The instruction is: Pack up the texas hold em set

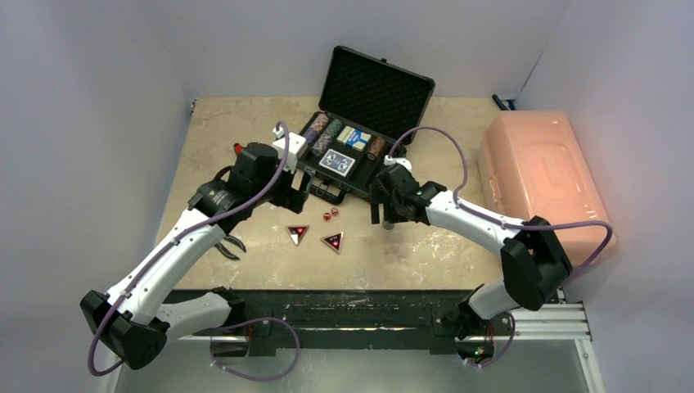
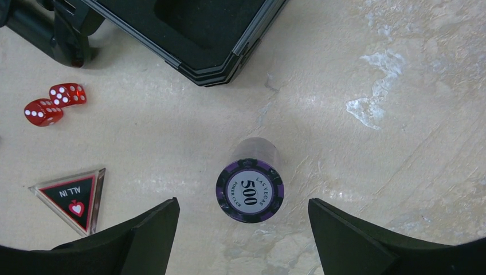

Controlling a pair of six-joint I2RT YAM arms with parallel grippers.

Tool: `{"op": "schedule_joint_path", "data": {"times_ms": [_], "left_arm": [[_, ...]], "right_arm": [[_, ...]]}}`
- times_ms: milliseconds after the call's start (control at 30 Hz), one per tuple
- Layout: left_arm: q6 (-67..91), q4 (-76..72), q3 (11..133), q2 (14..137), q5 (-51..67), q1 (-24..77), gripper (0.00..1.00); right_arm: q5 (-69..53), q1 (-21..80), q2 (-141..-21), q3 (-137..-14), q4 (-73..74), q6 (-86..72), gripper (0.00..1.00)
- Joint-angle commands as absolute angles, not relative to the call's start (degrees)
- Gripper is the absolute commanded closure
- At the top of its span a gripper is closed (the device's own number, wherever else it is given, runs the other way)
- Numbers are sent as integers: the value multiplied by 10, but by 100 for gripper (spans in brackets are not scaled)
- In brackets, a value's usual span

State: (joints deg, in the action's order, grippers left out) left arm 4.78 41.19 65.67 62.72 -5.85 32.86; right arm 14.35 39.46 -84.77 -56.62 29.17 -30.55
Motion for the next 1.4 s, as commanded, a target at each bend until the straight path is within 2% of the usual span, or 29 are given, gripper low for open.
{"op": "schedule_joint_path", "data": {"times_ms": [0,300,1100,1367], "left_arm": [[33,392,652,615,-46,327,8],[29,394,653,614,-39,327,9],[24,395,651,615,-28,328,11],[24,395,650,615,-27,328,12]], "right_arm": [[145,395,-856,-582,279,-315,14],[162,394,-878,-594,280,-316,23],[189,394,-917,-620,294,-305,39],[194,394,-924,-620,299,-303,48]]}}
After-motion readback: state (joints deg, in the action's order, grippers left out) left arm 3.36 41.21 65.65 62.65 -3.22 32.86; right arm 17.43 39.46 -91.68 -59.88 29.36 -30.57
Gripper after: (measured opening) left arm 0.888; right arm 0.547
